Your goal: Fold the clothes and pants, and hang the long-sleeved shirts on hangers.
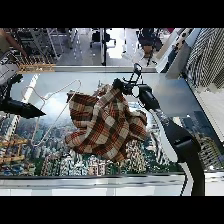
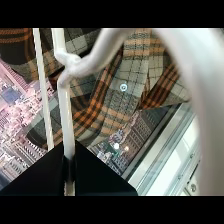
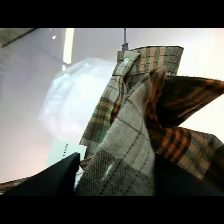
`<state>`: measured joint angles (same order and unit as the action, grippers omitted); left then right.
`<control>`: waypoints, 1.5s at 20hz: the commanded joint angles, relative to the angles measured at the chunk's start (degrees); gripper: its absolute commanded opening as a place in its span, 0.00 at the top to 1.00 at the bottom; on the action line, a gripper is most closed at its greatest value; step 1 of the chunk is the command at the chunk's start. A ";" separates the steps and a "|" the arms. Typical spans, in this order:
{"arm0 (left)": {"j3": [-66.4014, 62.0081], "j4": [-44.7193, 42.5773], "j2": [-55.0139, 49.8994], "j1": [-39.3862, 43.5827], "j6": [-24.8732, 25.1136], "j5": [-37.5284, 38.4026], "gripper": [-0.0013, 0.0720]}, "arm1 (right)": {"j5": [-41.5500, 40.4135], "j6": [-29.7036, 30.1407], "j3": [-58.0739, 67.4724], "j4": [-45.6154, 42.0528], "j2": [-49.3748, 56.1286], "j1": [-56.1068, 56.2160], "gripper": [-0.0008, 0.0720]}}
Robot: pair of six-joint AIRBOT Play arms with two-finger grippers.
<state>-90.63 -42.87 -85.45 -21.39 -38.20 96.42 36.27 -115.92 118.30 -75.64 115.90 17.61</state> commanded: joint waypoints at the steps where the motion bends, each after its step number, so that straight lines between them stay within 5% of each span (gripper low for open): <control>1: 0.02 0.02 -0.02 0.04 0.02 0.48 0.94 | 0.72 0.22 0.96 -1.05 1.27 0.96 0.35; 2: 0.02 0.02 -0.02 0.02 0.02 0.48 0.94 | 1.77 0.90 0.96 -1.01 1.27 1.36 0.52; 3: 0.02 0.02 -0.02 0.04 0.02 0.48 0.94 | 3.87 3.45 0.96 -0.42 1.22 1.70 0.84; 4: 0.02 0.02 -0.02 0.04 0.00 0.50 0.94 | 6.99 4.68 0.96 0.28 0.92 1.86 0.95; 7: -0.13 0.22 0.13 0.42 0.02 0.48 0.94 | 20.17 7.82 0.96 -2.71 -3.17 2.16 0.95; 11: -2.84 10.05 0.96 1.20 1.09 1.79 0.94 | 28.65 28.11 0.94 -5.84 -16.33 4.48 0.95; 16: -11.26 12.09 0.98 5.35 3.74 9.64 0.94 | 29.88 52.74 -0.35 -5.66 -32.26 11.67 0.95; 23: -11.26 11.67 0.85 13.18 4.81 9.66 0.94 | 28.76 49.77 -0.90 -15.87 -37.13 12.37 0.95; 30: -11.23 11.67 0.68 16.17 6.32 9.64 0.94 | 17.86 49.29 -3.21 -16.09 -36.09 12.39 0.95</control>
<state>-101.82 -31.24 -84.71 -6.24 -33.26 105.82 58.33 -66.35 115.50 -91.02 79.50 29.91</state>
